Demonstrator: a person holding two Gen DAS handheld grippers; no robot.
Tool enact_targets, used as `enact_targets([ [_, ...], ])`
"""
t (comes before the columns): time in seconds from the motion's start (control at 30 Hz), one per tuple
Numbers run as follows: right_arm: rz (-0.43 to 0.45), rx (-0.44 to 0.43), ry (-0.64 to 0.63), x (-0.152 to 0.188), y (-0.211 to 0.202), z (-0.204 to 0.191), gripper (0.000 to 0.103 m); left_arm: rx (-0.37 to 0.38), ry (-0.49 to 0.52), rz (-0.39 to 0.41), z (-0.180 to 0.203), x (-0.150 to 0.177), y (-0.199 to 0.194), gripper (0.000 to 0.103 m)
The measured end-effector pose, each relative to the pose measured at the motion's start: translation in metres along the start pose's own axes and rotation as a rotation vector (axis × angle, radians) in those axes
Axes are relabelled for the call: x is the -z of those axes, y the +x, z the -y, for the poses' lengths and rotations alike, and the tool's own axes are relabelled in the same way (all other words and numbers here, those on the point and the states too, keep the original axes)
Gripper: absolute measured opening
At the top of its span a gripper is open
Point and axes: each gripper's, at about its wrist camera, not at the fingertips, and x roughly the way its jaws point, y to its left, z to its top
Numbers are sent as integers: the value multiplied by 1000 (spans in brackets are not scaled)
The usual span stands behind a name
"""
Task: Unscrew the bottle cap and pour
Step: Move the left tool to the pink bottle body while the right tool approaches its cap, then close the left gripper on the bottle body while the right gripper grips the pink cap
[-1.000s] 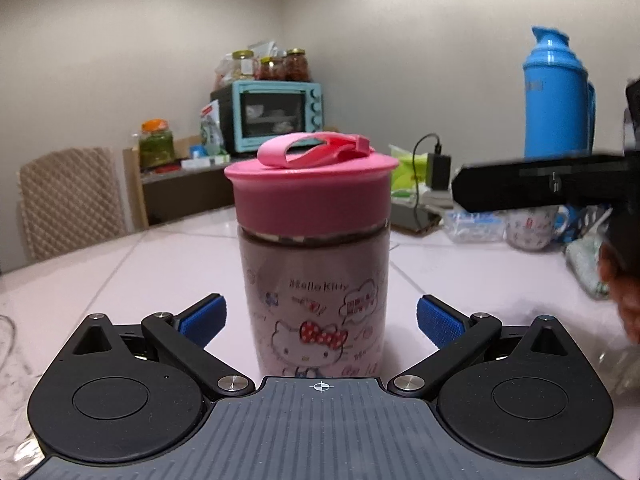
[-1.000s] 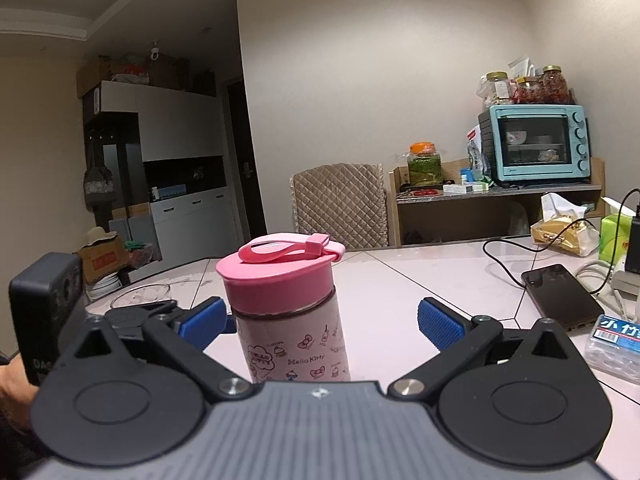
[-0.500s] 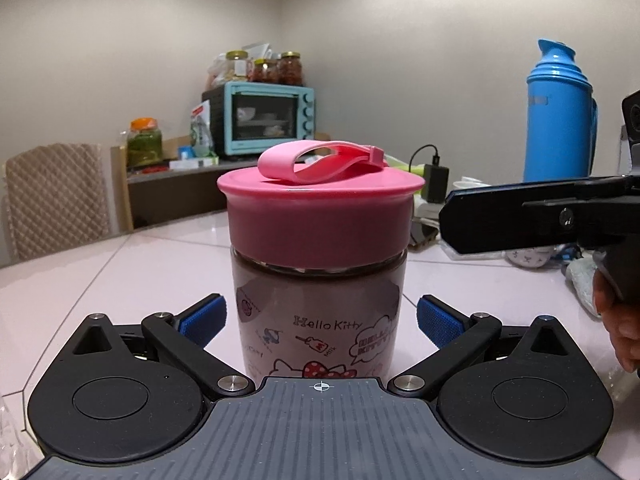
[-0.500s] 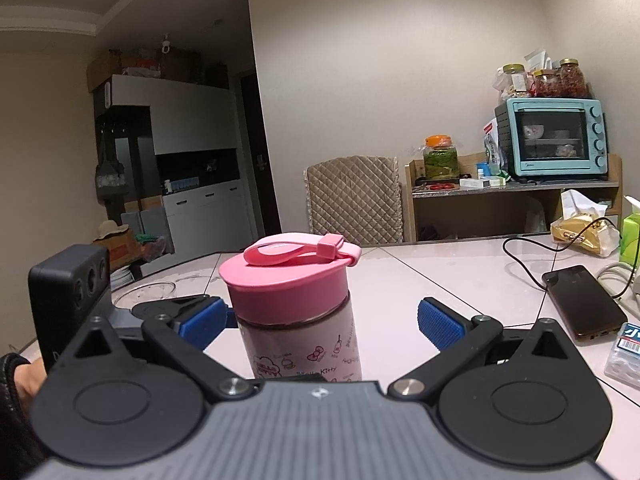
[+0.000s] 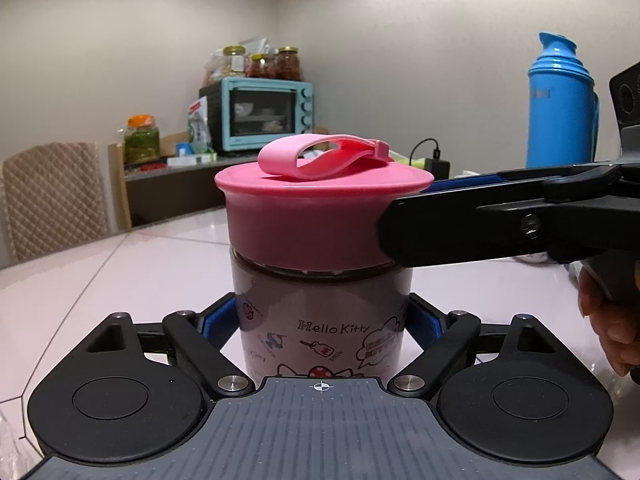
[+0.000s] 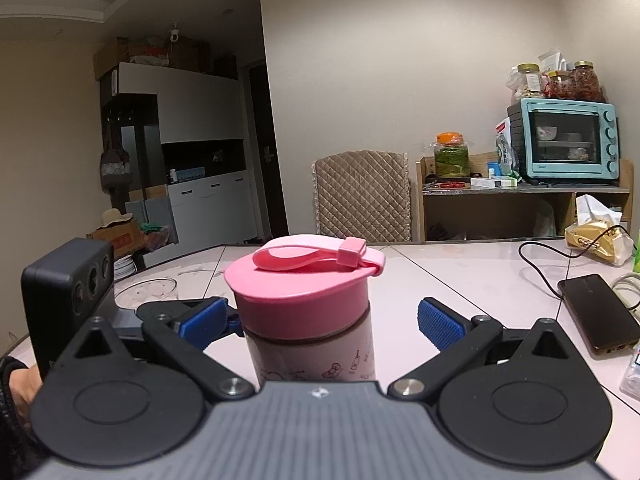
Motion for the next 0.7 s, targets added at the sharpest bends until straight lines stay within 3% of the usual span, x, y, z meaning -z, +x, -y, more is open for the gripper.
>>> enact_targets([
  [0.7,-9,12,-50,-5,24,-15,103,-6,2,-13,-4,-3,-2,89],
])
